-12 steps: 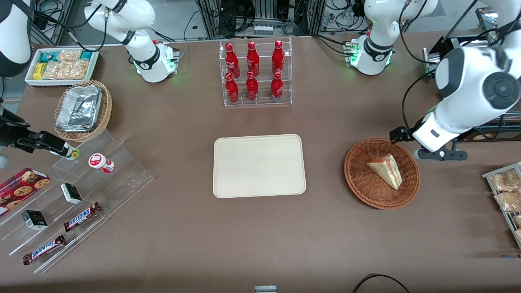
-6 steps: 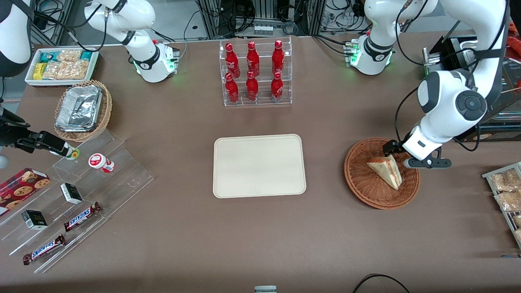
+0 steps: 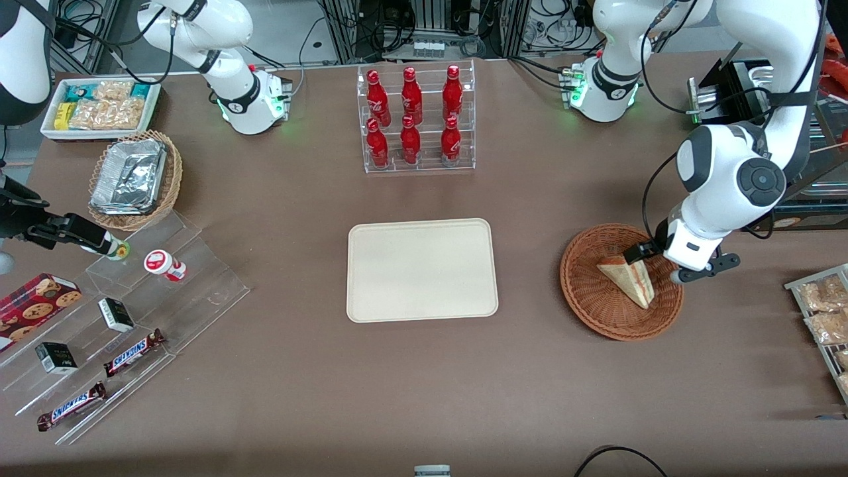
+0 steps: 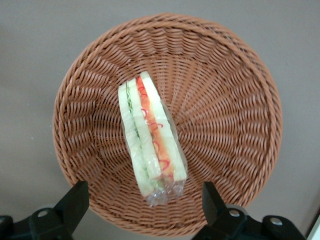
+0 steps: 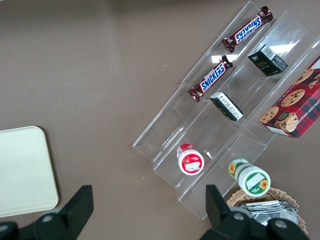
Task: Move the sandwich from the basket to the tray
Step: 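Lower the open left gripper around the sandwich and close it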
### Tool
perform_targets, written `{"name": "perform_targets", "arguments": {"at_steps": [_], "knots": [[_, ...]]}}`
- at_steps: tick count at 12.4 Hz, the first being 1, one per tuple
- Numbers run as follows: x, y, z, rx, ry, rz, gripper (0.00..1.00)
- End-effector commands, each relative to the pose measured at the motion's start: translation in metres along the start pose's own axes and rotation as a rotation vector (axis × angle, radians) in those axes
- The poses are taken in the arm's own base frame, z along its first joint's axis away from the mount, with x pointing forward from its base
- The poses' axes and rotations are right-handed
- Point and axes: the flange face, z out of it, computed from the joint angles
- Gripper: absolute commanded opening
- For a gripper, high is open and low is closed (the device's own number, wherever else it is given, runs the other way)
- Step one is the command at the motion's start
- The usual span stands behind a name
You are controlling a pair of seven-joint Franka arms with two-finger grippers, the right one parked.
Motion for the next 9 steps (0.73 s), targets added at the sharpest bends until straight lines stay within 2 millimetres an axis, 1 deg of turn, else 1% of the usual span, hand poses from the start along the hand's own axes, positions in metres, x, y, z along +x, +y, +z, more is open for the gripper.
{"name": "perform_targets", "arguments": {"at_steps": [1,3,4,6,9], "knots": [[0.003,0.006,0.015,-0.021,0.017,-0.208,1.00],[0.005,0.011,0.026,-0.032,0.023,-0.354,1.00],[0.004,0.016,0.029,-0.039,0.029,-0.390,1.00],[0.003,0.017,0.036,-0.034,0.021,-0.394,1.00],[0.003,0.017,0.051,-0.029,0.011,-0.394,1.00]]}}
